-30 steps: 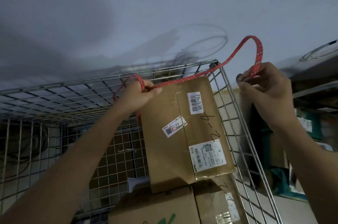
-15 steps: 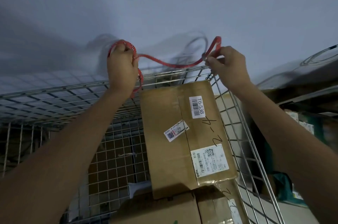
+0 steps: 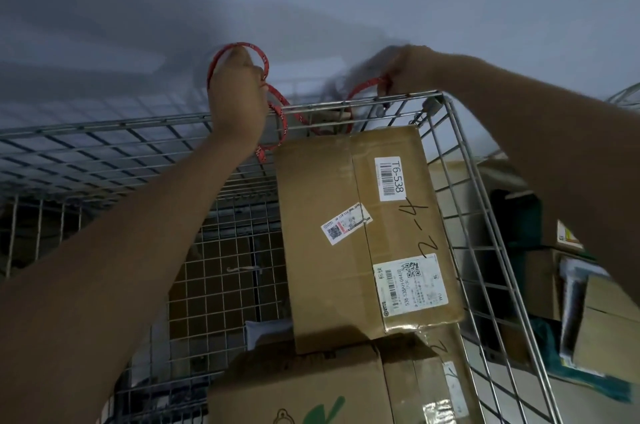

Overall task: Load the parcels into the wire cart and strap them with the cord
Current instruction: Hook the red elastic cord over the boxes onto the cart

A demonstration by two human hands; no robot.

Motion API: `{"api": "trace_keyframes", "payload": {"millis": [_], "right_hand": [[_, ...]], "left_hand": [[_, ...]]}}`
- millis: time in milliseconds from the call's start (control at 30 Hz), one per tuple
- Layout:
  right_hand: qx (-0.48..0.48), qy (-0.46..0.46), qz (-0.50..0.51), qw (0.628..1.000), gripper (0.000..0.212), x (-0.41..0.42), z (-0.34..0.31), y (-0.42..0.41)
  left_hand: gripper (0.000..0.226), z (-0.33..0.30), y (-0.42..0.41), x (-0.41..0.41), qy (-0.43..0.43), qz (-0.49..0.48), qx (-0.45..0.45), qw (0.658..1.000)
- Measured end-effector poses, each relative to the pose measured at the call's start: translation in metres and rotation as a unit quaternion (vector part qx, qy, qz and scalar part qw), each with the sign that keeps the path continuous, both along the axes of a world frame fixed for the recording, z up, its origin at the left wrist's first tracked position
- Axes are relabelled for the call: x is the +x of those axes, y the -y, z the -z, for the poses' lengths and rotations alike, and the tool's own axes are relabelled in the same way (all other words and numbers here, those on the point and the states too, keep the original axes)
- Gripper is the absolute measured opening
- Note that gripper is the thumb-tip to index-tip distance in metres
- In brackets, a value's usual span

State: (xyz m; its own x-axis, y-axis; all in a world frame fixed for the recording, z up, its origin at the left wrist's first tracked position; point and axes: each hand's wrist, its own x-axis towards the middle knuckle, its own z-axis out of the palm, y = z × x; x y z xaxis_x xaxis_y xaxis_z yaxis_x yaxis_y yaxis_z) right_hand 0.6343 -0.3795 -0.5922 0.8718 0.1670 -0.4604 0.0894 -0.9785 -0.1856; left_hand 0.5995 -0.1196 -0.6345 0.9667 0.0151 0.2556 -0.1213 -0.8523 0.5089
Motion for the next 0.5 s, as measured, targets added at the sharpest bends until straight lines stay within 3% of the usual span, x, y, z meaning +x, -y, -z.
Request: {"api": "trace_keyframes", "payload": {"millis": [100,300,500], "right_hand": [[-0.004,-0.086,0.038,0.996,0.025,0.009,0.0,0.006],[0.05,-0.144,0.12,0.981,0.013,0.002,-0.002,0.004],[0.086,-0.04,0.124,0.988,0.027,-0.003,0.009,0.005]], "left_hand": [[0.004,0.001,-0.001,-0.004,0.003,-0.005,0.007,1.0],[0.013,-0.007,0.002,-0.012,0.006,0.0,0.019,1.0],[0.016,-0.009,0.003,-0.012,-0.008,-0.005,0.041,0.999]]}}
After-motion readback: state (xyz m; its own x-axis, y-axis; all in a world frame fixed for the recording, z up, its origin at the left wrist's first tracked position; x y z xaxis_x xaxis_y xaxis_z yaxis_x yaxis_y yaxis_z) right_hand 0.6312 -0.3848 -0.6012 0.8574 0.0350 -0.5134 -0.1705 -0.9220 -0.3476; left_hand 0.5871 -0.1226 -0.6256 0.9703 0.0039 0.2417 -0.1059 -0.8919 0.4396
